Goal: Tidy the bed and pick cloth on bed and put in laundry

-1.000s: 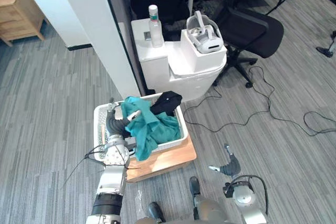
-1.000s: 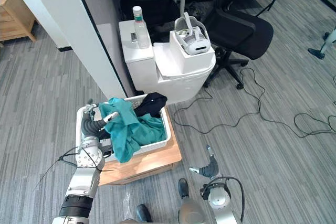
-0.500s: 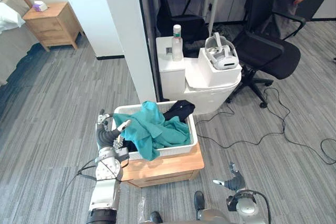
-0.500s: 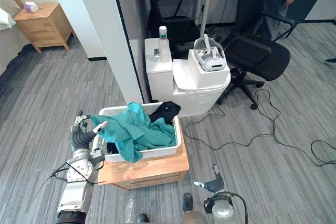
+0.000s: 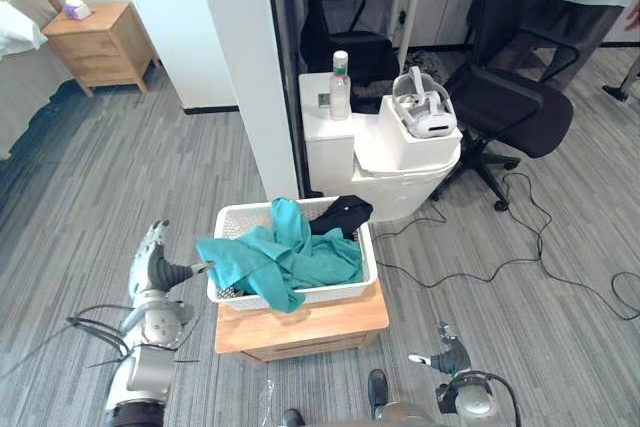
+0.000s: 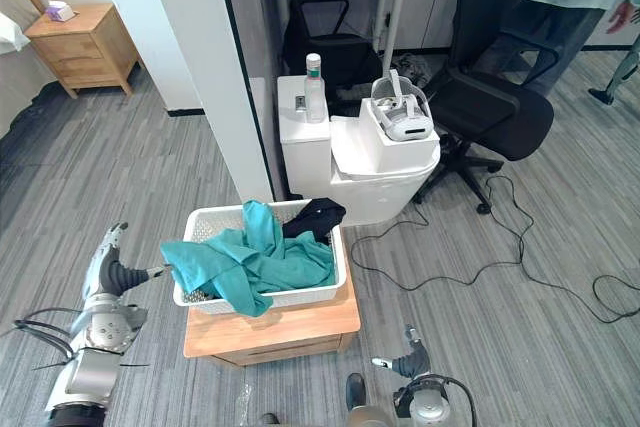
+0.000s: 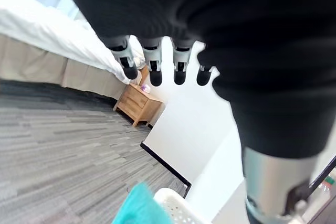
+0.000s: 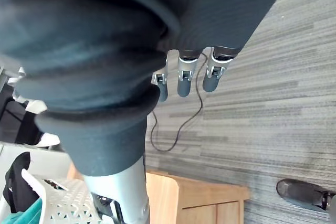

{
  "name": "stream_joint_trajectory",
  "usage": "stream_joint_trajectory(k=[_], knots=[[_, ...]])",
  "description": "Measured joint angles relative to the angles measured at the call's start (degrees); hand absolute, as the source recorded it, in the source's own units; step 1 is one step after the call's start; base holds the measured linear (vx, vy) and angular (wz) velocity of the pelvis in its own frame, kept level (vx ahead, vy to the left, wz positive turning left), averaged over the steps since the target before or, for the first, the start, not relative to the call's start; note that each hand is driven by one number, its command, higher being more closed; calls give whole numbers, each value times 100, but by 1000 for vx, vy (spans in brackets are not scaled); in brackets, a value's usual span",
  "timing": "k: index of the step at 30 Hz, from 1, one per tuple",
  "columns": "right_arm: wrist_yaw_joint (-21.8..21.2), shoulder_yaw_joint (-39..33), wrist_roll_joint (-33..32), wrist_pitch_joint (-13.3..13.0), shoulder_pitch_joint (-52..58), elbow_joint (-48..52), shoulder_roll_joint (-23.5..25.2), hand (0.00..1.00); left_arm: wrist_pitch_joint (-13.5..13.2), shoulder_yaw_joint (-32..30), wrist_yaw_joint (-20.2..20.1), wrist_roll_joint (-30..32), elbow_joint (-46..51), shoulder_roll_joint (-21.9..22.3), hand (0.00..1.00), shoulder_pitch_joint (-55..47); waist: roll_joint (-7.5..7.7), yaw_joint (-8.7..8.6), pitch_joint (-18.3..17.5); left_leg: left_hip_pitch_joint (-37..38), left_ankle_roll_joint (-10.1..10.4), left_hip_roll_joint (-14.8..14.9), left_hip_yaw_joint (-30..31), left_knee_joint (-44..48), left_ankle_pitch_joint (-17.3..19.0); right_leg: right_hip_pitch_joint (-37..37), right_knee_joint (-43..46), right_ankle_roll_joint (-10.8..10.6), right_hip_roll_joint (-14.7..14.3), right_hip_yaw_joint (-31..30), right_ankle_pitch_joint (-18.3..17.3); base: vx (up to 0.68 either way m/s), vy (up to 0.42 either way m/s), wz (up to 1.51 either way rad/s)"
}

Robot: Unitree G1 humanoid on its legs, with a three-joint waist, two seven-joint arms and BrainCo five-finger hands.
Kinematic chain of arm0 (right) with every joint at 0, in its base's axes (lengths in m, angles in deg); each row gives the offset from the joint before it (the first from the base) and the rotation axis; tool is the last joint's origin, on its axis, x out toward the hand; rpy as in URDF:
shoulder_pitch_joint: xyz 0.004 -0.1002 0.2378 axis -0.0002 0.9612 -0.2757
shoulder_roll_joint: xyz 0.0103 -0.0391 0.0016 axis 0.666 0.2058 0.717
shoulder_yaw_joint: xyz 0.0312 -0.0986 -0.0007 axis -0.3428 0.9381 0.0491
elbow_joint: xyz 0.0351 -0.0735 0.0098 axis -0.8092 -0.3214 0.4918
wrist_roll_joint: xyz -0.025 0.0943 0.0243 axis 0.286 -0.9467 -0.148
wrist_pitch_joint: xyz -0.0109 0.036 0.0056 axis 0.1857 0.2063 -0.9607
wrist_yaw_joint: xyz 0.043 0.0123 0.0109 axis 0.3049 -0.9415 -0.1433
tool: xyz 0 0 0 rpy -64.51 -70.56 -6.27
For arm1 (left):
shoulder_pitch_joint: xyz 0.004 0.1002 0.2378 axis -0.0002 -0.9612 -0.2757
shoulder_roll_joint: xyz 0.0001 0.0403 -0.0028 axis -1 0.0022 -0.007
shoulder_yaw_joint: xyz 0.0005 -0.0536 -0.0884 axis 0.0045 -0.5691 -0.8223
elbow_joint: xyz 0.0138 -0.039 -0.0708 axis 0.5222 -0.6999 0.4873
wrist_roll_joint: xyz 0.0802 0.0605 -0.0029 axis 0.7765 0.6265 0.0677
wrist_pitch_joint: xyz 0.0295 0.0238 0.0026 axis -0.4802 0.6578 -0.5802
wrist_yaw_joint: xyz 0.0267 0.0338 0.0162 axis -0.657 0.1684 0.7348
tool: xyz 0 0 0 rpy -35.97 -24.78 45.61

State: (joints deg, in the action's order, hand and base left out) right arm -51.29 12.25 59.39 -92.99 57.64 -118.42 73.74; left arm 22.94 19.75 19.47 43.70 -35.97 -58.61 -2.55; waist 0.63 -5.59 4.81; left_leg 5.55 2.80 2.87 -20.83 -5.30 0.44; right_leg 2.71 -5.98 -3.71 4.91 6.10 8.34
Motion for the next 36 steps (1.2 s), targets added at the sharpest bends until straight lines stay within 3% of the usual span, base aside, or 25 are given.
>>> stream_joint_trajectory(k=[6,9,12,16,17,19,20,22,27,28,34,36], knots=[[-78,-2,11,-7,6,0,1,0,256,-145,6,621,132,2,0,-5,-2,2,1,18,0,6,6,31,3,-35,-2,0,-1,7,-2,-27,-18,1],[-80,-8,14,-9,53,0,3,0,232,-330,156,513,657,454,0,-108,-10,11,-3,17,2,7,25,34,4,-47,-3,0,4,18,-2,-49,-29,3],[-81,-23,5,-10,60,1,7,0,-187,-202,178,-819,839,1272,0,-521,-85,6,-53,16,24,7,39,27,19,-48,-2,-2,4,24,-6,0,0,0],[-93,-195,-8,19,74,1,17,0,-431,130,95,-1943,785,1863,0,-987,-116,15,-69,20,24,9,81,23,18,-67,0,-17,2,59,-19,-1,-3,4],[-88,-269,-14,42,92,1,14,0,-507,203,10,-2472,521,2083,0,-1126,-114,21,-68,77,25,14,113,20,17,-138,1,-12,3,106,-32,-6,-14,12],[-79,-273,-27,55,129,3,21,0,-533,283,-21,-2904,162,2173,0,-1179,-111,27,-70,145,27,18,114,5,18,-223,1,-14,1,118,-48,-24,-18,5],[-67,-269,-98,71,174,3,59,0,-526,372,-130,-3419,-447,2250,0,-1200,-100,44,-96,171,30,22,82,-17,24,-279,0,-12,-3,122,-73,-45,-17,-1],[-26,-251,-117,75,181,-10,179,0,-510,446,-221,-3842,-1159,2278,0,-1197,-59,93,-102,199,32,28,43,-37,28,-293,-1,-30,-13,93,-107,-43,-23,-7],[94,-276,-210,66,164,-625,266,0,-483,458,-367,-4327,-2925,2260,0,-1122,14,190,-126,219,32,54,0,-41,73,-291,-2,5,-50,32,-169,-17,-26,-6],[276,-504,-639,47,-175,-1322,264,0,-489,463,-367,-4458,-3846,2146,0,-787,63,306,137,396,95,109,31,38,177,-439,0,-30,-89,74,-257,0,0,0],[276,-509,-699,31,-139,-1374,264,0,-495,467,-367,-4472,-3884,2147,0,-780,63,308,137,403,93,108,43,45,177,-451,1,-30,-88,81,-256,0,0,1],[271,-600,-1027,-4,-111,-1484,286,0,-532,524,-367,-4611,-4066,2156,0,-719,52,305,153,423,91,108,151,93,178,-533,21,-31,-75,162,-258,0,0,16]])
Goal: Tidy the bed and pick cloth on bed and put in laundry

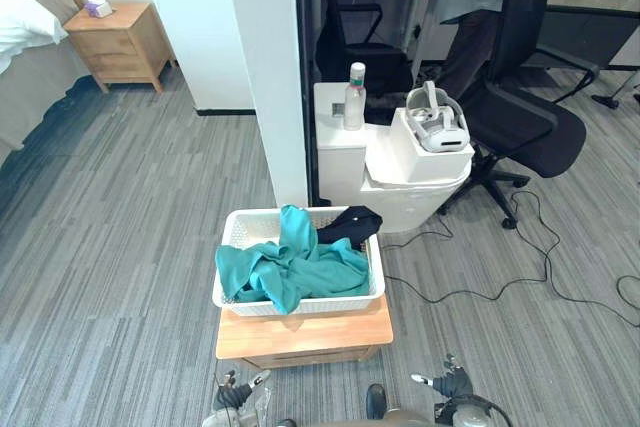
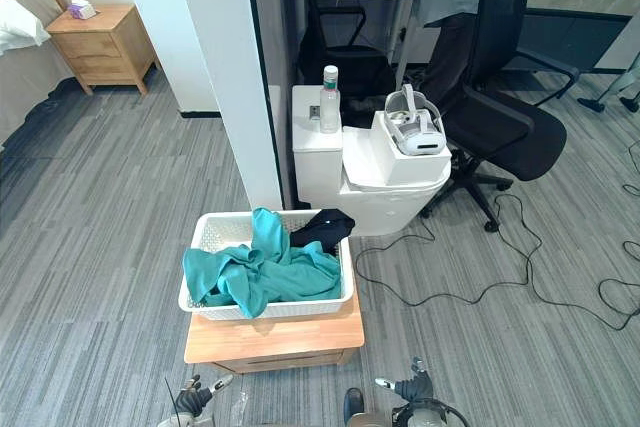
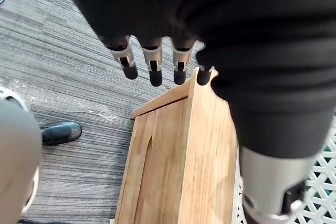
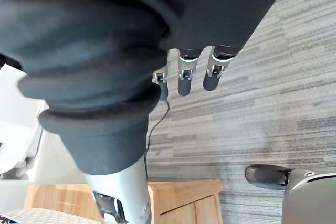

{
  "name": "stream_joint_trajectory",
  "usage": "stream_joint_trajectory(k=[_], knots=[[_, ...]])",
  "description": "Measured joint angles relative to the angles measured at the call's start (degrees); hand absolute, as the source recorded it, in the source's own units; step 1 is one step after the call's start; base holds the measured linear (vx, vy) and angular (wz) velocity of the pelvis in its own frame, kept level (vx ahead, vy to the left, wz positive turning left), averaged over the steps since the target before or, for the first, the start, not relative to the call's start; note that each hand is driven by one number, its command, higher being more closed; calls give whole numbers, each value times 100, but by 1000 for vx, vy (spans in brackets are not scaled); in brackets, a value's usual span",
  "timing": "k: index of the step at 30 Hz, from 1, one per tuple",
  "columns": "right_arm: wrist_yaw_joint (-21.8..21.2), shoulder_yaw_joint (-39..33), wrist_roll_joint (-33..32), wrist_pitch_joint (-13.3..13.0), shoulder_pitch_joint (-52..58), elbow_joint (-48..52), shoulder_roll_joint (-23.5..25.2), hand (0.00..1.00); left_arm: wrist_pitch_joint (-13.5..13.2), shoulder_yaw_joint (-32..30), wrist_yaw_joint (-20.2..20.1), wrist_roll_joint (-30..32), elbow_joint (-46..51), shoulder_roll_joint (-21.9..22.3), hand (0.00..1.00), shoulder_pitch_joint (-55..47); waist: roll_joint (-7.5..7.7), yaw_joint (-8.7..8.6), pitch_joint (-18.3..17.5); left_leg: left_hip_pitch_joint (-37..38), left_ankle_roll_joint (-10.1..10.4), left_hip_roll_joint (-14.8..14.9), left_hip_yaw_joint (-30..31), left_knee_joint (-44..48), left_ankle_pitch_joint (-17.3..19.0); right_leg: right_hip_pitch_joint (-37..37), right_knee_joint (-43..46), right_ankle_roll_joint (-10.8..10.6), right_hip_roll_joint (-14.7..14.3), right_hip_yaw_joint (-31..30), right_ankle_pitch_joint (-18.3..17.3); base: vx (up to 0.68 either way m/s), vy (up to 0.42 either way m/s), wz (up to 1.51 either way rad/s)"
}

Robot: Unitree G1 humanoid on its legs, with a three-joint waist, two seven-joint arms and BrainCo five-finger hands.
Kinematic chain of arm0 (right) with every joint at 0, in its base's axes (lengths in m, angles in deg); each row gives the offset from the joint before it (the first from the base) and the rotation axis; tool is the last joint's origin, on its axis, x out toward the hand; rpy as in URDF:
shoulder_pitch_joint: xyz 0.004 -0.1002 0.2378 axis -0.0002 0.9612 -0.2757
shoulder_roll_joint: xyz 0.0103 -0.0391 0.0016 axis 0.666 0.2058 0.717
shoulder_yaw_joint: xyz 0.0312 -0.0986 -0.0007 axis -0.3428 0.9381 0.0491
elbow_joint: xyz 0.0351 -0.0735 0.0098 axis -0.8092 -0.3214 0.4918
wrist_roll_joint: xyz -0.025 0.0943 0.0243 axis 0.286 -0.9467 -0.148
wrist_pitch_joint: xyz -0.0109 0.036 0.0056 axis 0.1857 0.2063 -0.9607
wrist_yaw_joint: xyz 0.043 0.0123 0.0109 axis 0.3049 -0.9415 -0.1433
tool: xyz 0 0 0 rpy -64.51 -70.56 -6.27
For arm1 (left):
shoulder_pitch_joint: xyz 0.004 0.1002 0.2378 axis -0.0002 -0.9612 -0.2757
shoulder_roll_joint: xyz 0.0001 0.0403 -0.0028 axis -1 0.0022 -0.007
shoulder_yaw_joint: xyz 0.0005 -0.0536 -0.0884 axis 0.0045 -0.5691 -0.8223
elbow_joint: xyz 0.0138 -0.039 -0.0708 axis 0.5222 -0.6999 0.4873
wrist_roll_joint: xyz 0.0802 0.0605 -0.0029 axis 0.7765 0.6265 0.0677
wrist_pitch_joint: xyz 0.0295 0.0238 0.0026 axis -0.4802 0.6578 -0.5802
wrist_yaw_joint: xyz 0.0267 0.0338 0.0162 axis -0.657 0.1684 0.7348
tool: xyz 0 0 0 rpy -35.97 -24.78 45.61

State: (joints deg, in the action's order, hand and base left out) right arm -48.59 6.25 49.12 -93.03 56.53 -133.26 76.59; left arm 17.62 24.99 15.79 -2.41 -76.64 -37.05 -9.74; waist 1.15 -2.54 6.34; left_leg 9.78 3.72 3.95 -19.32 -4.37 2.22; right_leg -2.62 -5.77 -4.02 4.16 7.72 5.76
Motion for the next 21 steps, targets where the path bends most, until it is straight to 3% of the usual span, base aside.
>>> stream_joint_trajectory(k=[6,7,11,13,14,15,16,17,18,19,20,21], knots=[[-12,-142,-611,-108,40,-176,6,0,-248,398,5,-320,-4,-4,0,89,-37,26,90,-92,-10,-2,595,278,21,-301,160,10,83,455,-203,-53,-44,54],[-25,-128,-783,-180,6,-233,-16,0,-362,503,6,-490,21,-17,0,97,-115,51,181,-262,1,19,931,512,48,-151,702,32,103,643,-538,-68,-77,69],[-122,-65,-985,-206,-103,-312,-53,0,-507,591,5,-839,286,-5,0,139,-140,295,403,-737,4,1,1576,978,69,121,1468,114,138,842,-1017,-88,-94,84],[-132,101,-933,-196,-248,-326,-148,0,-504,777,-3,-969,622,24,0,97,-290,372,519,-1085,56,-9,2052,1062,66,321,1888,279,125,1029,-1334,-122,-188,137],[-132,136,-882,-187,-286,-327,-134,0,-503,781,-5,-974,695,29,0,46,-292,371,513,-1088,3,-28,2019,901,101,328,1824,302,136,1150,-1334,-75,-144,114],[-130,160,-868,-186,-337,-325,-88,0,-505,775,-6,-976,742,22,0,21,-163,385,479,-1080,-85,-3,1854,862,149,345,1691,364,232,1257,-1301,-50,-51,95],[-130,163,-850,-196,-428,-328,-11,0,-505,799,-7,-975,817,-44,0,69,-174,361,538,-1484,-355,121,1205,1824,336,442,1673,534,392,1609,-1187,-81,-71,98],[-129,158,-817,-190,-458,-319,-24,0,-500,828,-18,-976,837,-31,0,103,-195,362,566,-1703,-489,260,939,2568,456,483,1724,595,438,1796,-1168,-54,-61,130],[-133,161,-709,-183,-456,-270,-120,0,-500,873,-117,-976,924,64,0,22,-382,382,560,-1764,-548,656,388,3992,621,396,1880,623,459,2161,-1195,-6,-61,105],[-134,165,-699,-179,-440,-272,-184,0,-500,893,-145,-976,927,116,0,-29,-460,364,532,-1674,-550,826,212,4338,636,350,1975,625,458,2312,-1265,15,-50,162],[-135,149,-674,-177,-456,-263,-318,0,-497,972,-216,-976,978,204,0,11,-671,288,528,-1732,-515,1049,-86,4444,660,284,2323,589,480,2686,-1481,-22,-43,183],[-142,126,-663,-144,-423,-343,-347,0,-499,1146,-264,-974,1032,218,0,97,-605,296,560,-1677,-562,920,-236,4015,630,299,2305,547,520,2731,-1702,-90,-77,198]])
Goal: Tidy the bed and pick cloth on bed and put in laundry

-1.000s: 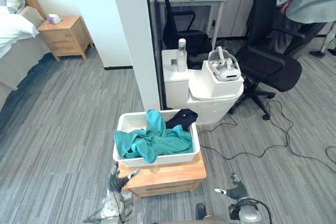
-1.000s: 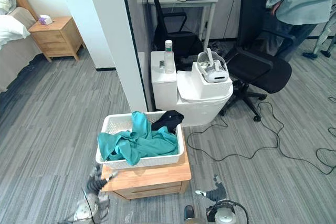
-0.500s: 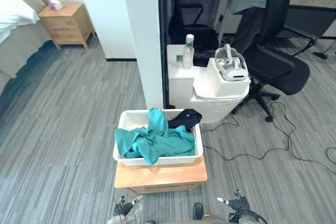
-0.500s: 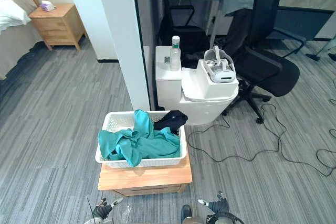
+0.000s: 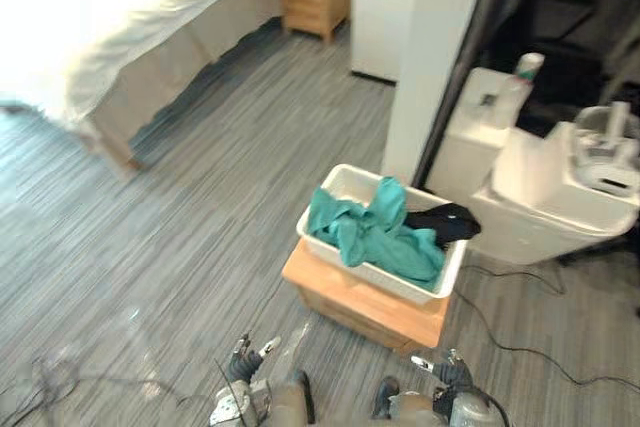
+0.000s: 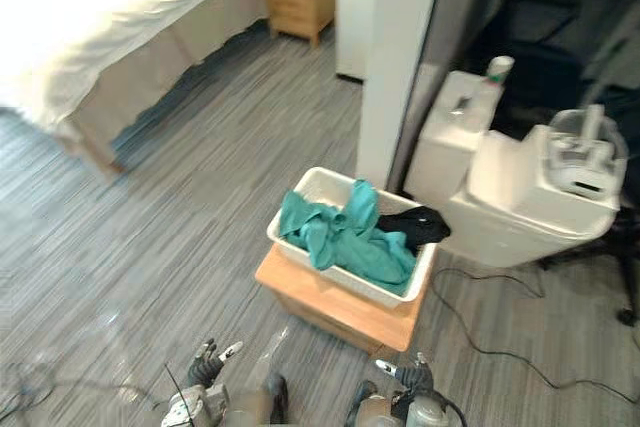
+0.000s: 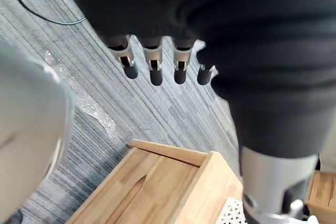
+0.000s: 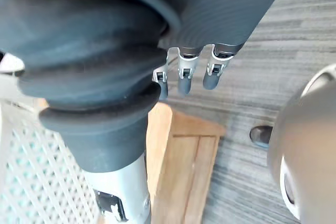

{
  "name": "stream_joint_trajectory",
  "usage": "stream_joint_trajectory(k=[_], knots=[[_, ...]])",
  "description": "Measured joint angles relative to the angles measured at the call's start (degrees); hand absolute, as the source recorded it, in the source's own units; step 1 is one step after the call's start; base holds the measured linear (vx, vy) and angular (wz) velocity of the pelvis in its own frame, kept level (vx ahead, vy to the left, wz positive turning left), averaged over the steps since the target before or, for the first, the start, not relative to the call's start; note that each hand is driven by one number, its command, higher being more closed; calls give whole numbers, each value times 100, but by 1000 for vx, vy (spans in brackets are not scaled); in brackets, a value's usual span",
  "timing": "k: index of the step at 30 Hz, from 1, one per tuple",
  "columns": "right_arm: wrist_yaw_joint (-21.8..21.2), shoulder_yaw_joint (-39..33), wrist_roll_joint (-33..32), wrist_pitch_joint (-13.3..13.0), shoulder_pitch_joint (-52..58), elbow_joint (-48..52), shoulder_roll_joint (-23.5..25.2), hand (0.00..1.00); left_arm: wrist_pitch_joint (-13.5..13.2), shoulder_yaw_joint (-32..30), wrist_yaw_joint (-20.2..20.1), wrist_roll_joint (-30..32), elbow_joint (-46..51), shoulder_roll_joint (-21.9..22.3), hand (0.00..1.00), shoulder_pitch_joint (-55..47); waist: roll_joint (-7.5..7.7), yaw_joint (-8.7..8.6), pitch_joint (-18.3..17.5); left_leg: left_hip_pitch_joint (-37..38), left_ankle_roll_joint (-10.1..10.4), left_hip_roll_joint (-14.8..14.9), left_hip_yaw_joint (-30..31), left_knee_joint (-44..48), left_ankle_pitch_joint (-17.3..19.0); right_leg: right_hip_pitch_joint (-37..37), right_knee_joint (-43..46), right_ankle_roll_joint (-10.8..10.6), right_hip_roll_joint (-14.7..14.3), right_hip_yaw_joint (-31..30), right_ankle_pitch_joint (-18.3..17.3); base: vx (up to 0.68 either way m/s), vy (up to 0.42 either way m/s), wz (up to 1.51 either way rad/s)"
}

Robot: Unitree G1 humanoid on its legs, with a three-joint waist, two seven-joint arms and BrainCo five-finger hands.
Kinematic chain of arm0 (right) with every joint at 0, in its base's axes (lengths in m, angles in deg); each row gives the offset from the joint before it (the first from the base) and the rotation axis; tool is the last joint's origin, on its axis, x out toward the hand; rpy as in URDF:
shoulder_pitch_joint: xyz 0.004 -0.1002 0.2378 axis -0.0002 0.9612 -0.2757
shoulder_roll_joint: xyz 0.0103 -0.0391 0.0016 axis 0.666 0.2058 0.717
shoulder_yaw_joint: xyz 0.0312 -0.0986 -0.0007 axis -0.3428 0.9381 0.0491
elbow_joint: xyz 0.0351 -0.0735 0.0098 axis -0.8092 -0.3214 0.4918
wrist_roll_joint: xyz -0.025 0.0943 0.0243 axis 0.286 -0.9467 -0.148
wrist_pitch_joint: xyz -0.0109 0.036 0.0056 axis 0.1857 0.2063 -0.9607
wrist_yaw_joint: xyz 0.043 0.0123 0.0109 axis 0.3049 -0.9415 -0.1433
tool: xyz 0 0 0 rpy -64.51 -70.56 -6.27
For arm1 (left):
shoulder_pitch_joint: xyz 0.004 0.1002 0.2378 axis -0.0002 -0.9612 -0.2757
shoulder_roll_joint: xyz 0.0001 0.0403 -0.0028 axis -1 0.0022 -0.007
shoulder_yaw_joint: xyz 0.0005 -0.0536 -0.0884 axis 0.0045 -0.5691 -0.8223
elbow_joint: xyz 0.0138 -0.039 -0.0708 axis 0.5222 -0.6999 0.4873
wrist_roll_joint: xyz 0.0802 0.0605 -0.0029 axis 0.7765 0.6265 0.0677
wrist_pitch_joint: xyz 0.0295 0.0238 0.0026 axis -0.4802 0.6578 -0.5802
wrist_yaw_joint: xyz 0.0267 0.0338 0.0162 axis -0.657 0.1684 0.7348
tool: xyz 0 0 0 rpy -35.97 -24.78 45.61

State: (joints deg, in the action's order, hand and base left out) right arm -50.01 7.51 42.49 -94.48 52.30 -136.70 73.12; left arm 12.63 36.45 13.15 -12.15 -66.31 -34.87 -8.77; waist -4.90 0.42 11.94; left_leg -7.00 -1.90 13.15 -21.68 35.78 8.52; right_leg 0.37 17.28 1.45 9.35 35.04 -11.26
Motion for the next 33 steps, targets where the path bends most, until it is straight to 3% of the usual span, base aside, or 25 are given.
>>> stream_joint_trajectory(k=[1,2,3,4,6,7,10,11,12,13,15,16,18,20,21,23,24,26,30,33], knots=[[-11,18,0,-3,25,-91,28,0,11,-3,-2,2,-23,-40,0,43,212,-38,-75,297,58,-335,183,-735,3,-27,-254,60,29,-39,97,-158,-101,195],[-30,-11,0,-28,-11,-183,104,0,19,-9,4,10,26,-89,0,90,250,-131,-74,456,86,-249,-41,-578,233,-157,-444,1,78,403,319,-169,-119,200],[-41,-128,-5,14,-89,-229,118,0,33,97,4,23,22,-81,0,170,170,-155,-88,685,328,56,-422,-428,464,-210,-334,58,79,909,340,-198,-47,294],[-61,-301,-9,25,-106,-227,77,0,51,354,7,126,21,-57,0,370,66,-358,-110,1027,761,1,-546,-1573,405,-194,-151,87,200,1603,309,-169,18,268],[-72,-376,-7,38,-187,-279,40,0,68,553,7,295,121,-48,0,614,-5,-413,-117,1158,723,-239,-616,-2446,322,-163,-62,82,337,1943,306,-190,93,186],[-72,-381,-5,54,-276,-376,75,0,68,610,6,423,211,-100,0,718,189,-297,-107,1235,664,-527,-505,-2968,-68,-181,8,55,580,2154,335,-189,72,117],[-83,-345,18,51,-302,-377,238,0,77,628,-4,579,621,-115,0,493,300,-265,-96,1387,540,-879,-163,-3423,-288,-333,363,-19,999,2307,383,-193,105,81],[-89,-361,89,64,-272,-329,269,0,77,649,-5,605,824,-111,0,419,294,-297,-89,1358,485,-1063,152,-3489,-310,-295,770,-50,1319,2077,426,-152,151,129],[-84,-426,152,83,-162,-216,258,0,74,763,2,733,947,-96,0,432,334,-368,-71,1315,296,-1280,565,-3522,-347,-82,1232,55,1544,1139,488,-206,209,187],[-84,-484,178,93,-111,-86,278,0,56,845,44,867,1007,-95,0,504,368,-418,-53,1269,141,-1458,979,-3515,-420,185,1568,288,1543,-234,631,-121,148,180],[-83,-483,179,85,-41,-21,304,0,49,873,76,1042,1000,-83,0,507,400,-476,-54,1307,-7,-1600,1468,-3523,-518,388,1793,361,1230,-1943,827,-43,100,173],[-81,-488,161,68,78,76,374,0,46,867,179,1161,951,-63,0,500,435,-478,-76,1263,-136,-1712,1926,-3516,-629,332,1891,-17,891,-3007,596,17,95,182],[-80,-478,-18,75,77,77,499,0,56,823,378,1198,754,-183,0,532,588,-449,-102,1213,-290,-1830,2412,-3538,-814,319,2062,-370,425,-3778,109,10,54,156],[-85,-454,-130,76,82,62,569,0,92,820,490,1241,532,-234,0,464,619,-435,-111,1215,-309,-1860,2703,-3558,-927,226,1709,-593,60,-3999,-202,-12,-2,108],[-89,-379,-163,67,82,57,568,0,110,820,522,1276,496,-234,0,373,647,-407,-121,1236,-266,-1876,2704,-3581,-967,147,1292,-592,-64,-3979,-178,-16,-17,57],[-92,-282,-278,70,101,-4,619,0,119,814,514,1367,438,-250,0,194,819,-276,-191,1301,-226,-1991,2597,-3658,-995,92,375,-598,-149,-3953,108,-5,-31,-20],[-91,-242,-291,74,82,-110,627,0,126,806,510,1367,276,-224,0,120,802,-245,-259,1366,-159,-1969,2476,-3804,-1045,-37,-48,-712,-135,-4018,65,-15,-67,-66],[-80,-234,-334,73,80,-188,568,0,120,629,506,1331,21,-145,0,40,674,-265,-345,1386,-62,-1750,2198,-4031,-1114,-103,-553,-693,-352,-4212,407,-30,-73,-74],[-74,-218,-450,86,131,-261,606,0,118,362,509,1141,-534,-216,0,111,757,-273,-396,1386,13,-1504,1862,-4110,-1156,-129,-1008,-621,-598,-4458,799,-43,-92,-52],[-61,-236,-455,78,145,-321,610,0,112,357,517,1142,-804,-224,0,226,751,-280,-419,1416,62,-1443,1808,-4140,-1152,-199,-1192,-645,-636,-4466,900,-90,-51,-15]])
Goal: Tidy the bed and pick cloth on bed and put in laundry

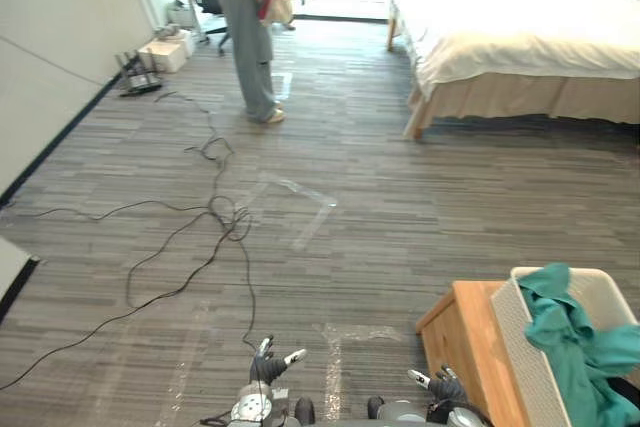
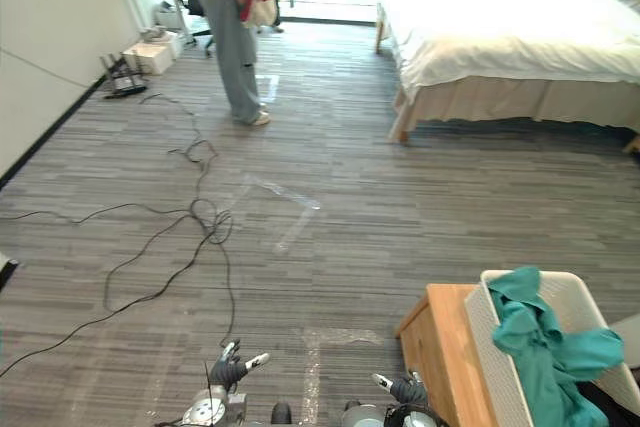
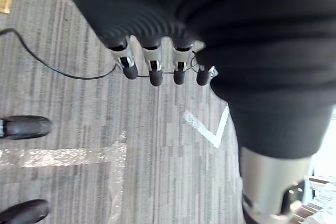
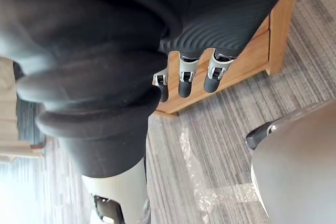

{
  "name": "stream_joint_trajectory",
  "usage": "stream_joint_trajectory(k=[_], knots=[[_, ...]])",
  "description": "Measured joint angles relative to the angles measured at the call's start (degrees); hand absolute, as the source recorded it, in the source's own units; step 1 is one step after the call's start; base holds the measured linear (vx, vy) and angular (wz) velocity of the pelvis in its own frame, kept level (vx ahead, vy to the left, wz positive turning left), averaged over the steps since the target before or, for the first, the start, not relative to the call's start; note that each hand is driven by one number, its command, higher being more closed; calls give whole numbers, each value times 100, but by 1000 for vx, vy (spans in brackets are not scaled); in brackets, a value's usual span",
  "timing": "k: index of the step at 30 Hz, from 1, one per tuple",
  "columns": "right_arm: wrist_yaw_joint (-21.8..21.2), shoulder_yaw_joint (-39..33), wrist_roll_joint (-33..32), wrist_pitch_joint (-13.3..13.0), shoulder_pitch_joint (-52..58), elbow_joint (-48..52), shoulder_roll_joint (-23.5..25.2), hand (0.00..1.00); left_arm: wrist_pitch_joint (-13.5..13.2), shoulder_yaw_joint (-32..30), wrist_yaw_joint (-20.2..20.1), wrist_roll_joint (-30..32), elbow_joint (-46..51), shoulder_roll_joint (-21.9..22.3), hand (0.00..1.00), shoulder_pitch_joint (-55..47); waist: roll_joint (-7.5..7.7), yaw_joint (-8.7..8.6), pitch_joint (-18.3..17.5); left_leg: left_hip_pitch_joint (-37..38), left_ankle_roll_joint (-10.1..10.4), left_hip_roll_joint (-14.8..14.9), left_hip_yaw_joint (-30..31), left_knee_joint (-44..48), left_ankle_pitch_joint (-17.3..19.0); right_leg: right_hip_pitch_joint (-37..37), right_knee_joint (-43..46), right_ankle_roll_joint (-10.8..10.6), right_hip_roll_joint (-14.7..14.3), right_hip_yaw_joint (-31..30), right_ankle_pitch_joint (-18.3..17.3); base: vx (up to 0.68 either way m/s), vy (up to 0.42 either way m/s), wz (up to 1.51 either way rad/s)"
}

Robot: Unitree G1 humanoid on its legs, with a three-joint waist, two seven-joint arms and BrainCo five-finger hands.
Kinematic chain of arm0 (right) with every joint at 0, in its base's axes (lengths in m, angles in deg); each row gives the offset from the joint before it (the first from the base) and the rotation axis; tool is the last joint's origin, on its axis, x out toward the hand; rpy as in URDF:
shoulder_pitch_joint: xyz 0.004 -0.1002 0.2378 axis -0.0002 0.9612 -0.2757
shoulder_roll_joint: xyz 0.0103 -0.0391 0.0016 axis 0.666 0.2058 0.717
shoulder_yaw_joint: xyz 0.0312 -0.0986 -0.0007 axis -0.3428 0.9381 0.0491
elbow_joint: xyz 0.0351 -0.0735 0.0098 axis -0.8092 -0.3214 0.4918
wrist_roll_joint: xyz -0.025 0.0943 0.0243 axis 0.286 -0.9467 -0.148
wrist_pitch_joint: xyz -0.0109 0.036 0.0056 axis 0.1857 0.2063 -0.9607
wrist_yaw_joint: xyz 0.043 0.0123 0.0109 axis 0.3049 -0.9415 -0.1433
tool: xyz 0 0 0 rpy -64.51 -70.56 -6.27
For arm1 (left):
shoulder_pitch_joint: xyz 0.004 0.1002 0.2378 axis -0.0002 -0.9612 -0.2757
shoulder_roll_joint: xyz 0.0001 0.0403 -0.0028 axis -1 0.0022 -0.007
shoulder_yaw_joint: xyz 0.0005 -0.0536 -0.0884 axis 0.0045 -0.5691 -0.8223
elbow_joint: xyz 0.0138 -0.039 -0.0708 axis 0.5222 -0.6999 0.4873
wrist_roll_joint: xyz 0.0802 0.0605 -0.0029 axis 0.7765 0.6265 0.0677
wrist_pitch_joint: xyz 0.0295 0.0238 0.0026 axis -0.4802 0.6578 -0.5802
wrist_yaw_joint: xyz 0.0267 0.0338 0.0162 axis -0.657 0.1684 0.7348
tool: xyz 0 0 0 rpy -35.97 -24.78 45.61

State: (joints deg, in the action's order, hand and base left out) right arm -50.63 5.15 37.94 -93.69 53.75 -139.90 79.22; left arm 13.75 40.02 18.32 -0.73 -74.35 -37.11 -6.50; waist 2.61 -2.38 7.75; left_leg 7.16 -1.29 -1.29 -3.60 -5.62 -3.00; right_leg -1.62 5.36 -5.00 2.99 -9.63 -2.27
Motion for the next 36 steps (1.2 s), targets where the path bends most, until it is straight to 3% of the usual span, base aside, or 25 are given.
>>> stream_joint_trajectory(k=[5,7,8,10,11,12,14,16,23,27,30,32,34,36], knots=[[-3,-16,1,-6,3,-56,3,0,-66,-232,60,44,-188,23,0,87,-10,21,0,155,29,99,-466,-15,58,-91,-228,15,-20,-83,118,-87,-18,-45],[-4,-17,8,-2,-15,-54,-6,0,-78,-357,132,31,-219,12,0,107,-80,26,40,148,54,226,-842,-11,96,13,-327,305,47,450,85,-103,-38,-102],[1,-15,6,-5,-24,-59,-61,0,-77,-443,164,-54,-243,5,0,100,-75,28,40,101,56,381,-1112,-12,101,159,-175,428,161,1146,31,-41,-31,-120],[42,-15,4,-14,-58,-70,-39,0,-72,-573,227,-147,-343,-125,0,83,-19,24,36,47,141,573,-1450,67,152,317,203,434,344,2209,25,-36,-53,-122],[99,-7,15,-23,-51,-75,-23,0,-72,-608,246,-231,-374,-160,0,81,33,24,41,47,219,627,-1607,152,204,163,189,428,392,2417,23,-16,-87,-106],[101,-15,14,-13,-25,-86,-48,0,-73,-610,247,-255,-384,-158,0,85,46,29,51,77,303,651,-1731,169,233,10,-138,260,389,2380,254,-5,-131,-83],[93,-20,15,-30,-12,-31,-84,0,-73,-614,234,-359,-392,-125,0,98,0,-33,33,91,392,730,-1727,139,187,-17,-289,261,271,2364,292,6,-88,-36],[92,-123,19,-26,-2,-15,-118,0,-75,-608,189,-380,-393,74,0,107,-169,-34,29,204,512,819,-1705,-17,108,-134,-451,260,107,2376,292,66,-76,-2],[92,-196,39,-4,-3,-58,-202,0,-87,-607,110,-484,-409,106,0,48,-289,8,-35,365,616,985,-1699,-15,155,-325,-682,278,-102,2360,314,93,-38,-1],[91,-218,40,1,-6,-70,-184,0,-88,-609,110,-583,-430,76,0,52,-259,12,-51,380,652,956,-1753,26,161,-390,-816,426,-124,2274,482,124,26,-12],[73,-212,114,13,-25,-69,-192,0,-88,-621,111,-586,-434,53,0,54,-267,14,-44,417,651,922,-1753,28,163,-413,-858,414,-104,2218,495,95,34,-12],[68,-168,144,26,-83,-78,-199,0,-87,-650,111,-591,-432,42,0,68,-286,6,-7,310,650,954,-1748,227,372,-361,-786,389,-92,2220,416,56,31,-2],[17,-109,137,26,-198,-91,-238,0,-93,-663,111,-688,-271,41,0,108,-353,15,181,-207,629,1197,-1688,1465,1006,-170,-332,368,-39,2218,62,0,0,0],[-41,72,135,14,-284,-49,-372,0,-98,-665,105,-734,-98,57,0,85,-458,32,396,-544,614,1335,-1605,2356,1229,-107,-76,344,1,2207,-147,-51,54,9]])
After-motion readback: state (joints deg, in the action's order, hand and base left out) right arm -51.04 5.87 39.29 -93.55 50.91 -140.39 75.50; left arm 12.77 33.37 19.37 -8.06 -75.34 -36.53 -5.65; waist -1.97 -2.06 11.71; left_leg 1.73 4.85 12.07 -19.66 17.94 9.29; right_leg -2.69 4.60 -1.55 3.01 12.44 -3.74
